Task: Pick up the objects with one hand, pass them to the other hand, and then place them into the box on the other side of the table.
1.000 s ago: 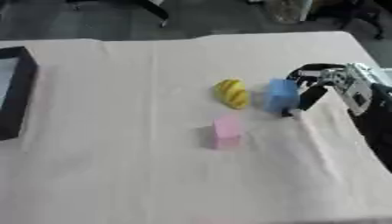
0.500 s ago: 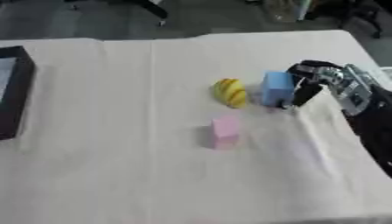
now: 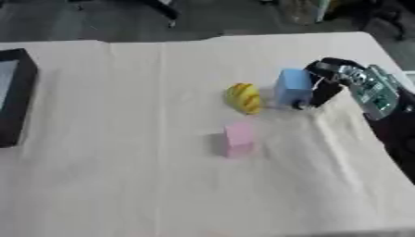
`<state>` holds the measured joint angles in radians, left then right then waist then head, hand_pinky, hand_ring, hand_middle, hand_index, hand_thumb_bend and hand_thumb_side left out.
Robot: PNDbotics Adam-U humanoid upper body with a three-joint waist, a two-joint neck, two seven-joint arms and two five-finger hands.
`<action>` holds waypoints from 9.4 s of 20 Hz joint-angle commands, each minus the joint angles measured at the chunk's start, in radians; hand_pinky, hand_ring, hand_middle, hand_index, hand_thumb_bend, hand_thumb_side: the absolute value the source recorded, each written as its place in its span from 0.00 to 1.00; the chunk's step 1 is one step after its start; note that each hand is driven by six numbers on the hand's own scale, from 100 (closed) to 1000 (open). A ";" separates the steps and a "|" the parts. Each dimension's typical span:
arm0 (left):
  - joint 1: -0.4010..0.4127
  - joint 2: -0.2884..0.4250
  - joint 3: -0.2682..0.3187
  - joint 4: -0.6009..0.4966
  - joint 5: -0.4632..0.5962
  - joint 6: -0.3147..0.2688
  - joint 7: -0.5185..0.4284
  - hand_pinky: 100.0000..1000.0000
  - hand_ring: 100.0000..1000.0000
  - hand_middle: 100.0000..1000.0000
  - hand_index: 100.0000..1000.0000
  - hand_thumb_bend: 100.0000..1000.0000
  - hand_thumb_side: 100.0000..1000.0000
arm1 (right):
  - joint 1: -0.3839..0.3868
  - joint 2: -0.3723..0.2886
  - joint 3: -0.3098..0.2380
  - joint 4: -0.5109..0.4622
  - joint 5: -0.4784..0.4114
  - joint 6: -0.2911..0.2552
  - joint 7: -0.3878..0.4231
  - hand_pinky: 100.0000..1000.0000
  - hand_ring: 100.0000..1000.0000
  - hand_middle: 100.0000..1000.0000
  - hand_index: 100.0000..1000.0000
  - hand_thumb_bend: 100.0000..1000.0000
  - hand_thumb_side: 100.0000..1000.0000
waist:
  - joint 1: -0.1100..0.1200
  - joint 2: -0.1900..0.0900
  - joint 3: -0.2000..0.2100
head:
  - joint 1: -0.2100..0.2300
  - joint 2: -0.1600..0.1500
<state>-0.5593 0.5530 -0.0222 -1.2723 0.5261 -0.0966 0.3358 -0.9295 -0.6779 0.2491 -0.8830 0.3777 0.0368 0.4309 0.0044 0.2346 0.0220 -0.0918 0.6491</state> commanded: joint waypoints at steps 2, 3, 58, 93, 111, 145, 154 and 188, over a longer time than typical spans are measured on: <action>-0.010 0.032 0.011 -0.018 0.001 -0.001 0.001 0.83 0.82 0.84 0.85 0.58 0.58 | 0.000 -0.049 -0.022 -0.082 -0.052 0.022 -0.027 0.78 0.69 0.52 0.42 0.35 0.00 | 0.003 -0.005 0.000 | 0.007 -0.005; -0.010 0.033 0.011 -0.019 0.000 -0.001 0.001 0.83 0.82 0.84 0.85 0.58 0.58 | 0.004 -0.050 -0.024 -0.103 -0.066 0.027 -0.033 0.78 0.68 0.52 0.42 0.35 0.00 | 0.004 -0.005 0.000 | 0.008 -0.005; -0.419 0.249 -0.354 -0.528 -0.613 0.509 -0.760 0.85 0.83 0.81 0.84 0.66 0.46 | 0.066 0.639 0.086 -0.334 -0.071 0.168 -0.507 0.75 0.55 0.48 0.44 0.31 0.00 | 0.054 -0.059 0.046 | 0.011 0.056; -0.545 0.081 -0.588 -0.532 -0.948 0.706 -1.069 0.90 0.88 0.86 0.88 0.74 0.35 | 0.085 0.716 0.082 -0.269 -0.009 0.054 -0.699 0.76 0.55 0.48 0.45 0.24 0.00 | 0.054 -0.070 0.076 | -0.016 0.067; -0.563 0.018 -0.615 -0.479 -1.099 0.672 -1.150 0.89 0.88 0.86 0.88 0.78 0.29 | 0.127 0.735 0.069 -0.283 0.083 -0.050 -0.776 0.75 0.54 0.47 0.44 0.22 0.00 | 0.068 -0.055 0.095 | -0.024 0.069; -0.566 -0.046 -0.654 -0.330 -1.335 0.489 -1.100 0.85 0.85 0.82 0.88 0.84 0.11 | 0.156 0.734 0.092 -0.305 0.110 -0.181 -0.886 0.74 0.53 0.47 0.44 0.16 0.00 | 0.079 -0.051 0.107 | -0.030 0.045; -0.573 -0.061 -0.649 -0.349 -1.404 0.451 -1.079 0.82 0.83 0.79 0.89 0.86 0.05 | 0.163 0.731 0.094 -0.326 0.102 -0.205 -0.885 0.74 0.53 0.47 0.44 0.15 0.00 | 0.080 -0.048 0.108 | -0.011 0.055; -0.570 -0.076 -0.640 -0.359 -1.470 0.446 -1.138 0.65 0.68 0.63 0.67 0.32 0.00 | 0.166 0.720 0.100 -0.343 0.114 -0.226 -0.889 0.73 0.53 0.46 0.44 0.15 0.00 | 0.072 -0.041 0.097 | 0.009 0.072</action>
<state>-1.1099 0.4671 -0.6807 -1.6288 -0.9343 0.3422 -0.7883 -0.7471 0.0461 0.3473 -1.2031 0.4880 -0.1849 -0.4574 0.0712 0.2051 0.1182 -0.0864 0.7201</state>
